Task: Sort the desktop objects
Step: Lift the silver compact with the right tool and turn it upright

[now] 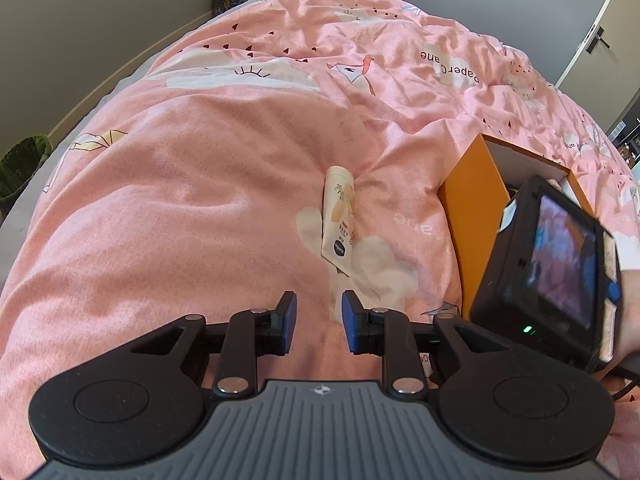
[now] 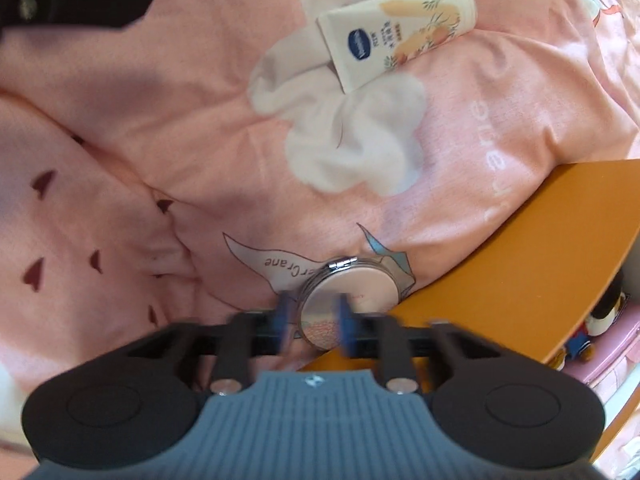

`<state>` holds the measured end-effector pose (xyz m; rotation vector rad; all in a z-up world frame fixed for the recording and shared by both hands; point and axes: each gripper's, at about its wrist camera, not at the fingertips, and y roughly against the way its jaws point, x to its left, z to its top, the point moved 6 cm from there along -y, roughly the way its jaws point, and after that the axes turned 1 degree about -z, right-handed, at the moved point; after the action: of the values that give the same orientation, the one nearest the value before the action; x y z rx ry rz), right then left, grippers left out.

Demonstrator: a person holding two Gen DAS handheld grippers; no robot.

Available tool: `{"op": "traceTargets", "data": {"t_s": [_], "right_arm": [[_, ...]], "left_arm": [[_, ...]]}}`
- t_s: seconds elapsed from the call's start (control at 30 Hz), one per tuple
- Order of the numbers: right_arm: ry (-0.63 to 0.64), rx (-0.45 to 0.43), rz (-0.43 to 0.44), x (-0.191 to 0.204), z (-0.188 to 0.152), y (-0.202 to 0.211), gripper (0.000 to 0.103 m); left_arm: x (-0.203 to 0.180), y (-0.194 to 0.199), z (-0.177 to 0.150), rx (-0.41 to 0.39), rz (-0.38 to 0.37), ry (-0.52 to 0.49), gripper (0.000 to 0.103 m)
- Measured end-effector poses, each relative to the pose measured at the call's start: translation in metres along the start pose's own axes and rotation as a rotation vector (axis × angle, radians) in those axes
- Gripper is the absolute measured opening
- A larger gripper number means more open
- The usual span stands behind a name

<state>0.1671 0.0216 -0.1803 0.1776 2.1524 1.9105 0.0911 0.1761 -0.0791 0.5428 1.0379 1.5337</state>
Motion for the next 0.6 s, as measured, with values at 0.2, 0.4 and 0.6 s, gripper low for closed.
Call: {"op": "traceTargets", "data": {"t_s": [0.2, 0.4, 0.6], "right_arm": [[-0.035, 0.04, -0.066, -0.007, 0.002, -0.019, 0.047], [-0.015, 0.057, -0.135, -0.013, 0.004, -0.031, 0.057], [0.006, 0.048, -0.167, -0.023, 0.001, -0.029, 0.051]], "left_arm": [[0.005, 0.003, -0.002, 0.002, 0.012, 0.01, 0.028], [0.008, 0.005, -0.002, -0.002, 0.015, 0.022, 0.028], [0.006, 0.008, -0.003, -0.007, 0.015, 0.016, 0.028]]}}
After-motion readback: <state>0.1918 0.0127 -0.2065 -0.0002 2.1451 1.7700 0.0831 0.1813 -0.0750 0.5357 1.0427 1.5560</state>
